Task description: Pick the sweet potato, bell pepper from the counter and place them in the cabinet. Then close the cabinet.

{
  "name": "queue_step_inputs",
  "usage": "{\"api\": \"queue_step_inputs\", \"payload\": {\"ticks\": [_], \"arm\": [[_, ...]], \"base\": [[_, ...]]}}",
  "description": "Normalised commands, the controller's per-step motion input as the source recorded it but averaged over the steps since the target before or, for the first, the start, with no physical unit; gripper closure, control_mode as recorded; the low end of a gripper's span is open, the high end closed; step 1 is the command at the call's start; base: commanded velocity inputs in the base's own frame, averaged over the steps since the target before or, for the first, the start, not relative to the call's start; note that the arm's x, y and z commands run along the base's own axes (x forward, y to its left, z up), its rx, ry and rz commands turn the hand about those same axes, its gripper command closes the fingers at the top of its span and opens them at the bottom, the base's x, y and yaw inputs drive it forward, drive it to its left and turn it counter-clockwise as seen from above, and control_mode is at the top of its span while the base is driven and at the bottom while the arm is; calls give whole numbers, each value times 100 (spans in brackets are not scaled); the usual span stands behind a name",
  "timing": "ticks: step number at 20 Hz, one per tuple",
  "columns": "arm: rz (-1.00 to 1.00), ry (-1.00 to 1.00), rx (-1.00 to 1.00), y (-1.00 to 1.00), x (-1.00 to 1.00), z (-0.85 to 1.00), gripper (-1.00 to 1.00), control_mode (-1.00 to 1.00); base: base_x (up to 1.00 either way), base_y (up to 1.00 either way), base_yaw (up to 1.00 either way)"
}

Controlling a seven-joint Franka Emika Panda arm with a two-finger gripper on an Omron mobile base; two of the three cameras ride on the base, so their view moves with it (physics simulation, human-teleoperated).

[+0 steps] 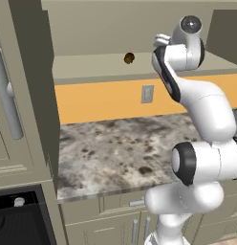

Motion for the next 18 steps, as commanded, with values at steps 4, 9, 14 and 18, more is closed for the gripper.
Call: {"api": "queue_step_inputs", "payload": {"ticks": [4,9,14,18], "arm": [[0,7,0,0,100,-41,100,-100],[0,1,0,0,84,-24,100,-100],[0,0,-1,8,46,-11,-100,-100],[0,-4,0,0,3,-24,-100,-100]], "base": [[0,0,0],[0,0,0],[0,0,0],[0,0,0]]}}
